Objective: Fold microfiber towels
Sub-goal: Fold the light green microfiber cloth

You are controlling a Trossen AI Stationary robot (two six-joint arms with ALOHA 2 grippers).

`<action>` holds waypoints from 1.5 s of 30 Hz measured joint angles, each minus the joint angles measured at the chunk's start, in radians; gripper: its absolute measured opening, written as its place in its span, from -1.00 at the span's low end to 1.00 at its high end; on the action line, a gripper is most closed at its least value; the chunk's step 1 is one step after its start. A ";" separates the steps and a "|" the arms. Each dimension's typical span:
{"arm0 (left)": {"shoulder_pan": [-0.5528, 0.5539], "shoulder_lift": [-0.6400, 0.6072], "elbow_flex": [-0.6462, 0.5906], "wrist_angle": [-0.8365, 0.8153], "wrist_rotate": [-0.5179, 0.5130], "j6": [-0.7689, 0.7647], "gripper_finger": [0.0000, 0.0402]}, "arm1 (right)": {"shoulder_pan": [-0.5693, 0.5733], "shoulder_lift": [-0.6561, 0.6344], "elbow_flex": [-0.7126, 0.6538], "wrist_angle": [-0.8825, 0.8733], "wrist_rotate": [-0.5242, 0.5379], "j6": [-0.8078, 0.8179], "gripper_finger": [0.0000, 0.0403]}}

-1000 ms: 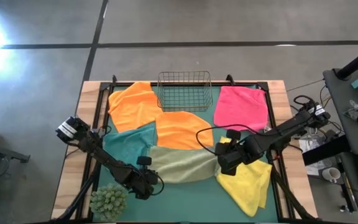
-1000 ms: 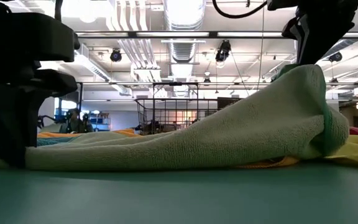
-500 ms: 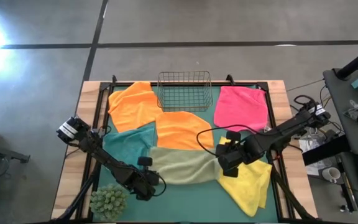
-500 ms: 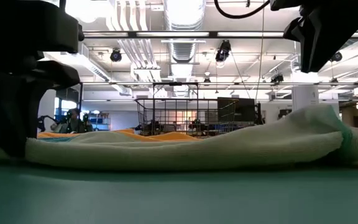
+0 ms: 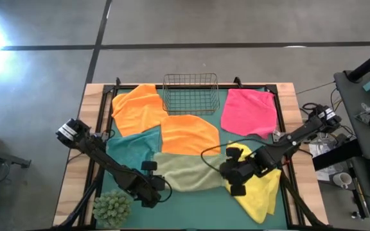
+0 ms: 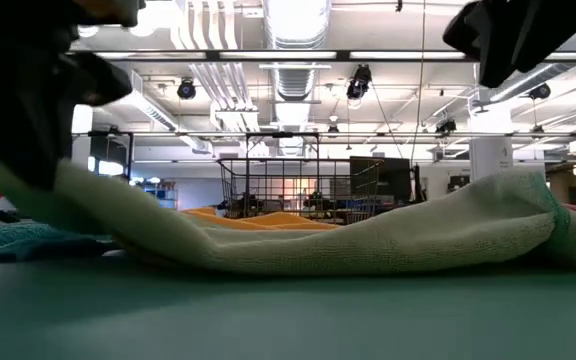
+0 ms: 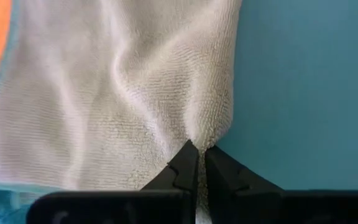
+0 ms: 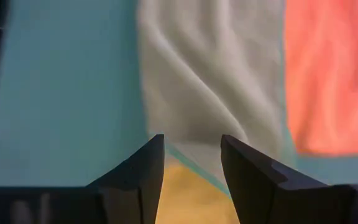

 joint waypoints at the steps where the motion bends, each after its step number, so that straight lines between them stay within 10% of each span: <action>1: 0.000 -0.008 0.005 0.002 -0.006 0.000 -0.99 | 0.006 0.003 -0.003 0.021 0.000 -0.010 -0.25; 23: 0.056 -0.175 0.297 -0.309 -0.082 0.020 -0.99 | 0.066 0.157 0.008 0.309 0.110 -0.045 -0.25; 45: 0.074 -0.181 0.313 -0.416 -0.029 0.029 -0.99 | 0.066 0.412 0.182 0.211 0.203 -0.042 -0.37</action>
